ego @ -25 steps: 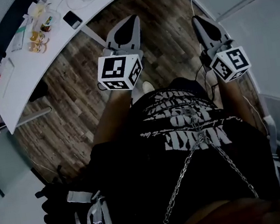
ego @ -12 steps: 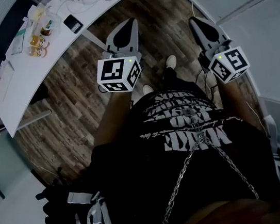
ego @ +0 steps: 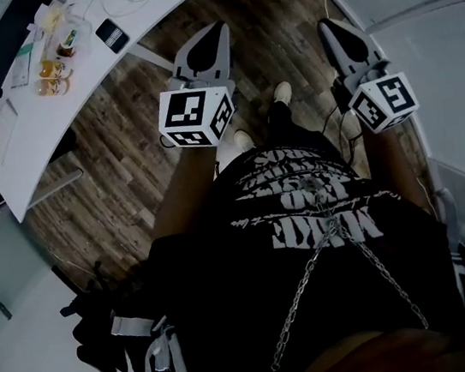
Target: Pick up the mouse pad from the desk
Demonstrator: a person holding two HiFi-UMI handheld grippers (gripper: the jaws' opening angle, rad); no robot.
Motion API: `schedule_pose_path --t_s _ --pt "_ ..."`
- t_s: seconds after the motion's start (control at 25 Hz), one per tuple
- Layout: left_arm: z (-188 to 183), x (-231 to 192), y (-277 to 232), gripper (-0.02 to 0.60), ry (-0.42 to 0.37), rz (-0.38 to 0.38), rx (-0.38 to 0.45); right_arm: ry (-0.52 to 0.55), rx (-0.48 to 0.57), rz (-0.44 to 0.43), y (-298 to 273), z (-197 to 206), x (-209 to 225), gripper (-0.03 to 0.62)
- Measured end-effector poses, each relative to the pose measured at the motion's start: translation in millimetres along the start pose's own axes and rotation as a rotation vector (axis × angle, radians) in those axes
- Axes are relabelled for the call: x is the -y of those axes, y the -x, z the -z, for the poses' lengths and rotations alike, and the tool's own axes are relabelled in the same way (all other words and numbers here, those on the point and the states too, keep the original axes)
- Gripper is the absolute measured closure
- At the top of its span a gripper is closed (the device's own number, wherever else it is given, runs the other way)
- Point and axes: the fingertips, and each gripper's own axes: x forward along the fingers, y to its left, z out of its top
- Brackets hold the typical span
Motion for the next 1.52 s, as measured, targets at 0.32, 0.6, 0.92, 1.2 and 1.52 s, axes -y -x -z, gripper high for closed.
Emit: schedule_pose_path --t_s 0.32,0.6,0.92,1.2,1.52 --pt "8.4 -11.0 -67.3 0.574 0.029 -0.021 -0.024 0.011 -0.034 -0.024 -40.5 -4.6 55.0 0.594" --pt "5.5 -8.7 -138.0 0.574 0.036 -0.014 -0.017 0.009 -0.032 -0.043 -67.9 -14.4 109.6 0.594" --pt "-27.6 2.0 -200.5 0.574 0.008 -0.053 0.023 0.024 0.031 -0.083 -83.3 -54.2 176.3 0.594" --pt "-43.7 5.7 -233.9 0.574 -0.005 -0.114 0.065 0.036 0.046 -0.139 -92.1 -67.6 215.0 0.594" --pt "-43.0 8.1 -260.6 0.574 -0.013 -0.128 0.053 0.021 0.052 -0.153 -95.4 -65.1 243.7 0.594"
